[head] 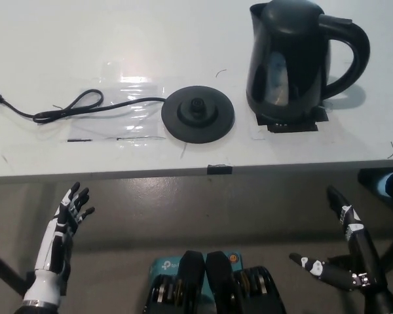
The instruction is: Use the right hand to grab the handle of the kettle from the base and place it on the right side
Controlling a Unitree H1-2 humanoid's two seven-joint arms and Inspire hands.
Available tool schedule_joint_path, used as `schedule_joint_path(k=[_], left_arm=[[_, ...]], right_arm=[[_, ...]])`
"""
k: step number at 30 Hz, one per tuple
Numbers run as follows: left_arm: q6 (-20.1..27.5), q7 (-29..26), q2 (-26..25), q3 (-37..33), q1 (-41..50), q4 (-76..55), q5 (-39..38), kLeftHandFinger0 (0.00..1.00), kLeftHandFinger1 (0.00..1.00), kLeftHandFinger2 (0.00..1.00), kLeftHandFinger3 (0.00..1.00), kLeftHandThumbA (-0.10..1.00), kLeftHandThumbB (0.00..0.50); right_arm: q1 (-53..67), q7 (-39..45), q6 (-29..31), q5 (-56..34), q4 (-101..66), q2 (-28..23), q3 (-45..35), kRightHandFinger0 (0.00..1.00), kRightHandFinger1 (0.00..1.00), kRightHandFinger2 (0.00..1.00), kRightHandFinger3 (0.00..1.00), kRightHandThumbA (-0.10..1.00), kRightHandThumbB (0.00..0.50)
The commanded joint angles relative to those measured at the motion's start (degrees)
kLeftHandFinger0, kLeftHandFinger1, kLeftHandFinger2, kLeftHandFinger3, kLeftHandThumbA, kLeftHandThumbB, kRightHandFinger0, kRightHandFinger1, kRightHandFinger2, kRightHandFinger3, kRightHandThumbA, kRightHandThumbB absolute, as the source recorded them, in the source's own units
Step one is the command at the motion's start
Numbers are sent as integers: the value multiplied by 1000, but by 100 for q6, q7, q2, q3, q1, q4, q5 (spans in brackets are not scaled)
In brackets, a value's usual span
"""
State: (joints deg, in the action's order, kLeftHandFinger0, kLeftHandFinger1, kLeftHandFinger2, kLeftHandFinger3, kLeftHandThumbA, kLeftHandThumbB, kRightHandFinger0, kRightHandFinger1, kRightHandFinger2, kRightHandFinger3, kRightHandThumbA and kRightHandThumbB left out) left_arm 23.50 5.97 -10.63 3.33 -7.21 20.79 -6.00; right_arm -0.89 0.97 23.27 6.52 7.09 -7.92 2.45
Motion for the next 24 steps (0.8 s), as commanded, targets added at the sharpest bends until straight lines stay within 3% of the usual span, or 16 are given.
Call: schedule_joint_path(k=[1,5,19,24], left_arm=[[94,126,-64,-46,76,-125,35,996,1000,1000,1000,1000,500],[92,138,-67,-56,146,-122,5,1000,1000,1000,1000,1000,500],[164,135,-69,-56,199,-121,21,991,1000,1000,1000,1000,500],[173,134,-57,-48,180,-96,-1,988,1000,1000,1000,1000,500]], right_arm=[[91,35,366,-111,5,-149,61,1000,1000,1000,1000,1000,290],[127,113,366,-131,91,-131,121,1000,1000,1000,1000,1000,333],[106,60,366,-225,138,-103,66,1000,1000,1000,1000,1000,321],[29,48,366,-255,161,-112,59,1000,1000,1000,1000,1000,290]])
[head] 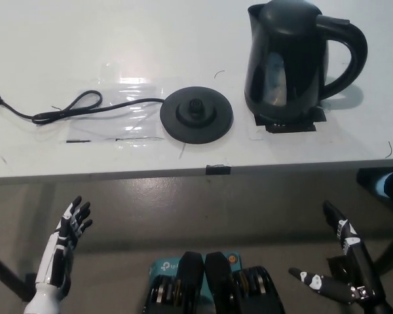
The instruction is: Use the right hand to grab the handle of the kettle from the base and place it on the right side
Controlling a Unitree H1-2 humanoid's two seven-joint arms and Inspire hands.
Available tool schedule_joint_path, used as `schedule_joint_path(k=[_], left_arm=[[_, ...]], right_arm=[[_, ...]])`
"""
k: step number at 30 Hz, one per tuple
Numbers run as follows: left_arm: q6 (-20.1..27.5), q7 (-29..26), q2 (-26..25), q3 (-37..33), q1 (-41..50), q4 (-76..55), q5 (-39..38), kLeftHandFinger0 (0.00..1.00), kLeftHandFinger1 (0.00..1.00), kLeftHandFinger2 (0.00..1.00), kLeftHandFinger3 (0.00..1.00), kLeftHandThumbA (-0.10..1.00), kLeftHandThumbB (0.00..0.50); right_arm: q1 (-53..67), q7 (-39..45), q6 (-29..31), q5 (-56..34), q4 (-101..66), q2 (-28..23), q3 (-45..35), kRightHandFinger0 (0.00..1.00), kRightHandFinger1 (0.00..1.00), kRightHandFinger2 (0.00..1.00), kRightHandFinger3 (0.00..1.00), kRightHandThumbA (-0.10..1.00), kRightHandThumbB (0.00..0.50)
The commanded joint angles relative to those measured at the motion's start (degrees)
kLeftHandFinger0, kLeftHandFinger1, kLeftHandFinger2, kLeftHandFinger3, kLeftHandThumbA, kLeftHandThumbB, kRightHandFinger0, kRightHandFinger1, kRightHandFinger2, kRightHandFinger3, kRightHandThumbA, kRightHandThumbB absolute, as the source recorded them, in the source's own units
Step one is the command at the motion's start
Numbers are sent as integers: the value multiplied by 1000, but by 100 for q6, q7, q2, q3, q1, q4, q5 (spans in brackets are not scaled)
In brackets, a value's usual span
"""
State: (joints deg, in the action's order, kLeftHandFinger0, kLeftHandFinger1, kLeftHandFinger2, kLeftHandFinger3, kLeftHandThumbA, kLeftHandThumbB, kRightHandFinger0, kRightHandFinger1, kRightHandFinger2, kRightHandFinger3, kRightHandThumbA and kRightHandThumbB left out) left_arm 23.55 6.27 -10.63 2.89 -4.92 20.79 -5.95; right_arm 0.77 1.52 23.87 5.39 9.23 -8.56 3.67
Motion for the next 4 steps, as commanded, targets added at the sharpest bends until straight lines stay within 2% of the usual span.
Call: schedule_joint_path(k=[1,4], left_arm=[[155,100,-58,-4,-45,-102,2,988,1000,1000,1000,1000,500],[152,90,-56,-1,-41,-110,11,967,1000,1000,1000,1000,500]], right_arm=[[-139,-20,305,-125,-51,-44,-72,1000,1000,1000,1000,1000,292],[-162,-31,305,-119,-42,-40,-80,1000,1000,1000,1000,1000,298]])
